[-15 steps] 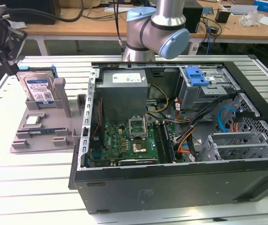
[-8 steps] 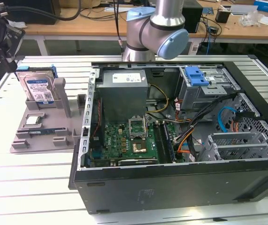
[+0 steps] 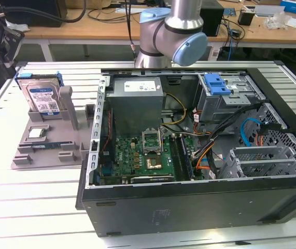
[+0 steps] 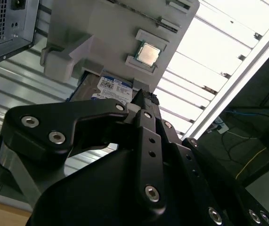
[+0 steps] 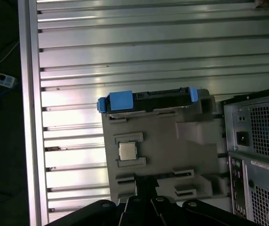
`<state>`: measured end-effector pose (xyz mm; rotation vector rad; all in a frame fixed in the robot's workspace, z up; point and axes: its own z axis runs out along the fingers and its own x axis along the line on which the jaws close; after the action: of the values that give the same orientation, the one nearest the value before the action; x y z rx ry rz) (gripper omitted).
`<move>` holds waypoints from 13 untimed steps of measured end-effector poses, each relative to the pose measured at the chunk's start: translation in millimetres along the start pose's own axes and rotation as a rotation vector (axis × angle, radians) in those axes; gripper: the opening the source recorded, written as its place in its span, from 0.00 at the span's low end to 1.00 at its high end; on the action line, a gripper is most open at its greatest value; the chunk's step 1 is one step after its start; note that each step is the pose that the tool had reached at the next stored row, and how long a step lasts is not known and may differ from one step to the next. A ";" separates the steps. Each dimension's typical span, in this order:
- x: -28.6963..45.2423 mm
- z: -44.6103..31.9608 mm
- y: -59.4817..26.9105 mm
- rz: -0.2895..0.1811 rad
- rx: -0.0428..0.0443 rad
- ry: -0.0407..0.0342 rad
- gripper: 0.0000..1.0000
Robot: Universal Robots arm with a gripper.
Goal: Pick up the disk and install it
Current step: 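Reach for the disk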
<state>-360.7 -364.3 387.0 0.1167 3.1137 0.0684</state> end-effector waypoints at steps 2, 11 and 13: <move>1.6 1.3 6.0 0.000 0.0001 -0.0001 0.11; 16.3 4.2 19.5 0.000 0.0026 -0.0002 0.11; 16.4 4.2 19.6 0.000 0.0026 -0.0002 0.11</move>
<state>-375.6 -343.4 383.3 0.1166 3.1136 0.0643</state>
